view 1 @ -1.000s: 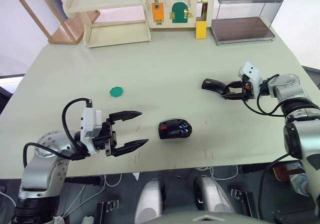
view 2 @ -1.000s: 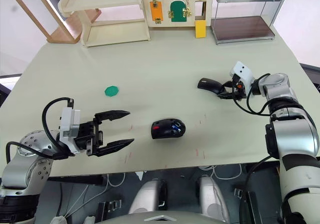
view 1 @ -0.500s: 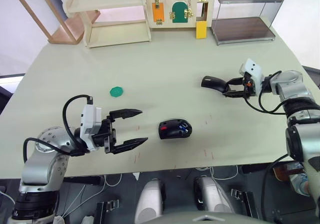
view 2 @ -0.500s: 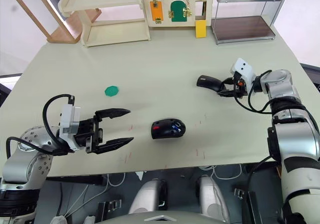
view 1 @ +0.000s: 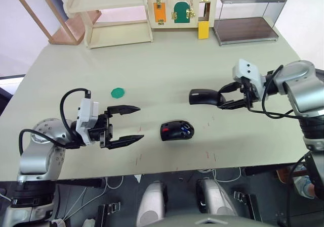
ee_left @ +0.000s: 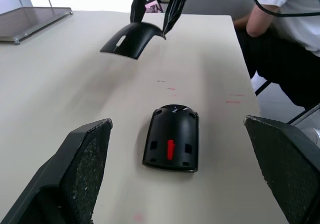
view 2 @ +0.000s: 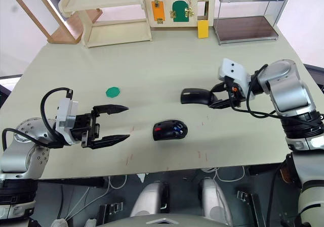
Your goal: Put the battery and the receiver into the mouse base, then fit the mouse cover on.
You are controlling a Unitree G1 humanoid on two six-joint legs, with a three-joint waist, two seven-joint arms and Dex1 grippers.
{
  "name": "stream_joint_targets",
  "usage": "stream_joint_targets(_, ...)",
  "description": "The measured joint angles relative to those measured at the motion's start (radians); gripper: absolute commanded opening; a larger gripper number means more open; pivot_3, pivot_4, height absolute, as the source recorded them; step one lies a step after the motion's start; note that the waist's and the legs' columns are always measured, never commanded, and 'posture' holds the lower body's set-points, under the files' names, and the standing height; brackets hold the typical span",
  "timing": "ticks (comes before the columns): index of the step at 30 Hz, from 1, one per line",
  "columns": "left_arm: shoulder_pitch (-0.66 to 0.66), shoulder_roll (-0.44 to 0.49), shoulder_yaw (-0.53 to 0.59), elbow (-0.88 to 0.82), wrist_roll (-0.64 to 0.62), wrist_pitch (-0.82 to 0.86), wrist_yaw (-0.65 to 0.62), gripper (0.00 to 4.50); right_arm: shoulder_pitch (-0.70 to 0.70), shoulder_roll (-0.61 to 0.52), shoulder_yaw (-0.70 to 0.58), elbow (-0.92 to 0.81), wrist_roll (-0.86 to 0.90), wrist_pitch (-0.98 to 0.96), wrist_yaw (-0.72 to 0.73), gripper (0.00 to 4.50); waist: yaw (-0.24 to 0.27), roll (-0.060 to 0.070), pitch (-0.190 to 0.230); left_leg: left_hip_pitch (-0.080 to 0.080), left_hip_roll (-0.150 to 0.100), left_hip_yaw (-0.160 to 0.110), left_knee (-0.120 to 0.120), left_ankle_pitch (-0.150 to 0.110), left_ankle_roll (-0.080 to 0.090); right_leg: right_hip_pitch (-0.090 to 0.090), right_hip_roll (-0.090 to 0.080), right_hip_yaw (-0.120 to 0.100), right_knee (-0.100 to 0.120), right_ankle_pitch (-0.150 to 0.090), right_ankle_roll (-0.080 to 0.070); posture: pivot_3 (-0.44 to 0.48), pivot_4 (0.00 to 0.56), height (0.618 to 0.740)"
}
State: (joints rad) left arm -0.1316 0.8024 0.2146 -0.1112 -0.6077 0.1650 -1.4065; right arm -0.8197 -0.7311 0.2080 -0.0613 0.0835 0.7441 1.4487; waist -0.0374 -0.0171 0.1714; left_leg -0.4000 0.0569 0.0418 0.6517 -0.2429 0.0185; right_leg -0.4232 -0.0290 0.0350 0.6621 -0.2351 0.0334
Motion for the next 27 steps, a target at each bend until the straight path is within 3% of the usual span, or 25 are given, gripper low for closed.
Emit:
stream_joint_targets(7, -0.008, 0.008, -0.001, 0.024, 0.007, 0.002, -0.035, 4.50, -0.024, -0.030, 0.105, -0.172, 0.039, 0.124, -0.030, 3.01, 0.001, -0.001, 0.000, 0.000, 0.000, 0.000, 0.001, 0.000, 0.000, 0.000, 0.000, 0.000, 0.000, 0.000, 0.000, 0.000, 0.150, 0.740)
stream_joint_targets(11, -0.013, 0.037, 0.001, 0.053, 0.006, 0.005, -0.077, 4.50, -0.129, 0.015, 0.181, -0.246, 0.046, 0.251, -0.097, 3.01, -0.005, -0.001, 0.001, -0.001, 0.001, 0.001, 0.000, 0.000, 0.000, -0.002, 0.000, 0.000, 0.001, 0.000, 0.000, 0.000, 0.150, 0.740)
stream_joint_targets(17, -0.015, 0.040, 0.003, 0.083, 0.007, 0.004, -0.102, 4.50, -0.213, 0.105, 0.280, -0.274, 0.084, 0.407, -0.194, 3.01, 0.004, -0.002, 0.000, -0.017, 0.000, -0.002, 0.004, 0.000, 0.000, -0.016, -0.001, -0.002, 0.002, 0.001, 0.000, 0.000, 0.150, 0.740)
stream_joint_targets(27, -0.001, 0.056, 0.011, 0.124, 0.016, -0.042, -0.124, 4.50, -0.297, 0.159, 0.438, -0.269, 0.112, 0.480, -0.283, 3.01, 0.001, -0.002, 0.000, -0.018, 0.000, -0.002, 0.004, 0.000, 0.000, -0.016, -0.002, -0.004, 0.002, 0.001, 0.000, 0.000, 0.150, 0.740)
